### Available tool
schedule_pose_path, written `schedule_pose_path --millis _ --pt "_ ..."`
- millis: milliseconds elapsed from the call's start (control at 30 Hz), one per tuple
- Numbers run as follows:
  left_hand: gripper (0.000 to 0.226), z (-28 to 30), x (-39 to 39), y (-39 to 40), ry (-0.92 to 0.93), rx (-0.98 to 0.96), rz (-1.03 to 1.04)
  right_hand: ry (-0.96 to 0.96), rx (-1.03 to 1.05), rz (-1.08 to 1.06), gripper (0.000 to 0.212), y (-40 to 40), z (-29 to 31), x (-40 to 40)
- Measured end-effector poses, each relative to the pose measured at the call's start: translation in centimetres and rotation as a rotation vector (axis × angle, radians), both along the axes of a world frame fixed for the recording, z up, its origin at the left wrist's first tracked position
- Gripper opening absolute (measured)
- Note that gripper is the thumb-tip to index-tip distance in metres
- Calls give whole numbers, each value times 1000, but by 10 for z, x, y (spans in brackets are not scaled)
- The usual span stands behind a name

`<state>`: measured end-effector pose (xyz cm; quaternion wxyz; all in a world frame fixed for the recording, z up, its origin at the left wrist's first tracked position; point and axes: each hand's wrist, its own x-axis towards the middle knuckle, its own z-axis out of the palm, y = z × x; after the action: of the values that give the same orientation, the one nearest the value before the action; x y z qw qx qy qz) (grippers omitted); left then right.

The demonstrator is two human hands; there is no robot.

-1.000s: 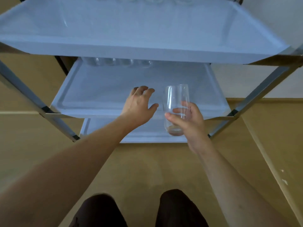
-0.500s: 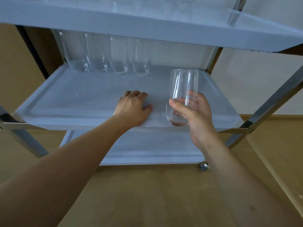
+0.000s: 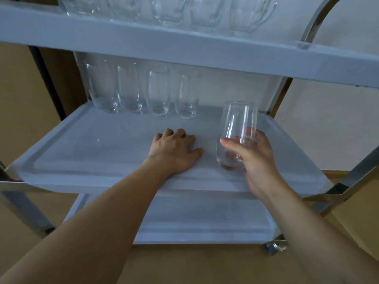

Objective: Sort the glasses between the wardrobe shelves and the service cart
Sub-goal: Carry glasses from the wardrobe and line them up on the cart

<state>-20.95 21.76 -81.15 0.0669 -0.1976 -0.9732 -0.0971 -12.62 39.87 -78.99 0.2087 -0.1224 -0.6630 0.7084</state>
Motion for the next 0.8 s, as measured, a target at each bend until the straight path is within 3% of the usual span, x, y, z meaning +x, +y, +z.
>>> schedule_pose_path --millis 167,367,800 --pt "58 -10 1 -1 77 28 2 48 53 2 70 -2 6 -44" --pt "58 -13 0 -1 80 43 -12 111 149 -49 81 -6 6 -112" --pt "52 -17 -1 0 85 50 -24 67 171 -136 82 22 -4 -197"
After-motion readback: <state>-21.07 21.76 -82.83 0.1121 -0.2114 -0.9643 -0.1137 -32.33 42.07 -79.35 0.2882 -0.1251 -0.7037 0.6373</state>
